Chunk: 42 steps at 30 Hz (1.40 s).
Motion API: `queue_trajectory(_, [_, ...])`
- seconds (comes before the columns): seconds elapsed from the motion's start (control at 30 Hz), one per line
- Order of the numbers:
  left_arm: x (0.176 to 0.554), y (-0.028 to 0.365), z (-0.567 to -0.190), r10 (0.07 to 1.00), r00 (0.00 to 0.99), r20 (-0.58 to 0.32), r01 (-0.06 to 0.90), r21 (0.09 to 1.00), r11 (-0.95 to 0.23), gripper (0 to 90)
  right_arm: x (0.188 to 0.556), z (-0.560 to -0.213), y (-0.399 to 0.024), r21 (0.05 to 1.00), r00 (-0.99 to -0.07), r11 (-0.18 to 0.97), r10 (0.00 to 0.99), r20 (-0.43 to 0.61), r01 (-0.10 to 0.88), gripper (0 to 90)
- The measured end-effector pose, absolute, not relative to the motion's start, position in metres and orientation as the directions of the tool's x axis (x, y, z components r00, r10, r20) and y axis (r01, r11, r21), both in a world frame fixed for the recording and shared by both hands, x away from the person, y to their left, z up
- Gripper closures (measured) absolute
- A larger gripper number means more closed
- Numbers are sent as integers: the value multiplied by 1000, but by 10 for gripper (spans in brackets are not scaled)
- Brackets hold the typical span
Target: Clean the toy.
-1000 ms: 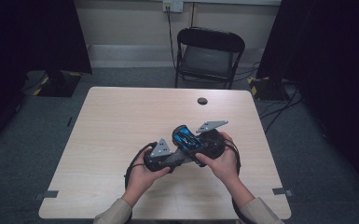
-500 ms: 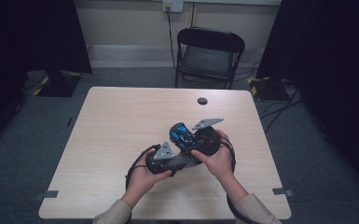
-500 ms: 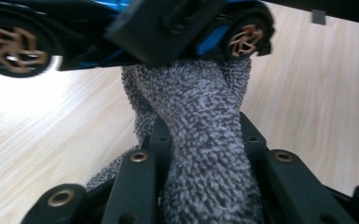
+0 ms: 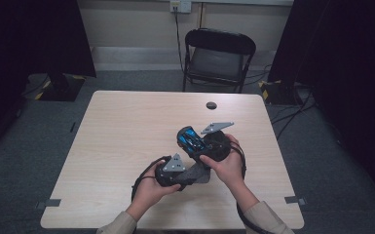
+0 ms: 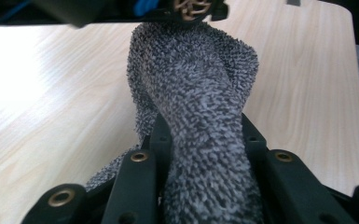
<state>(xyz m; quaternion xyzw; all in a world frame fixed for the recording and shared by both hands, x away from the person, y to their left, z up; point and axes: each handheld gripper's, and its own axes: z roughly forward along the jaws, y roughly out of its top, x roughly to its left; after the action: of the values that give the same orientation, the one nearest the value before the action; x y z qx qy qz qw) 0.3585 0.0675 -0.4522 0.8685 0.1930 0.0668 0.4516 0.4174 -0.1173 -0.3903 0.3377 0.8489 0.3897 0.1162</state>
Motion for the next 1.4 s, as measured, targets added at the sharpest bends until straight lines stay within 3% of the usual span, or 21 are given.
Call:
queue_trajectory(0.9, [384,116,-445,620,780,-87,376,857,-353,678,406,-393,-119,736,-768,484,635,77,474,262])
queue_trajectory(1.1, [383,126,-446,632,773,-51,374,841,-390,678,405,-395,-122,732,-765,486,640,73,477,262])
queue_trajectory(1.4, [366,106,-456,555,831,-43,348,818,-458,678,411,-388,-128,737,-748,470,659,72,486,262])
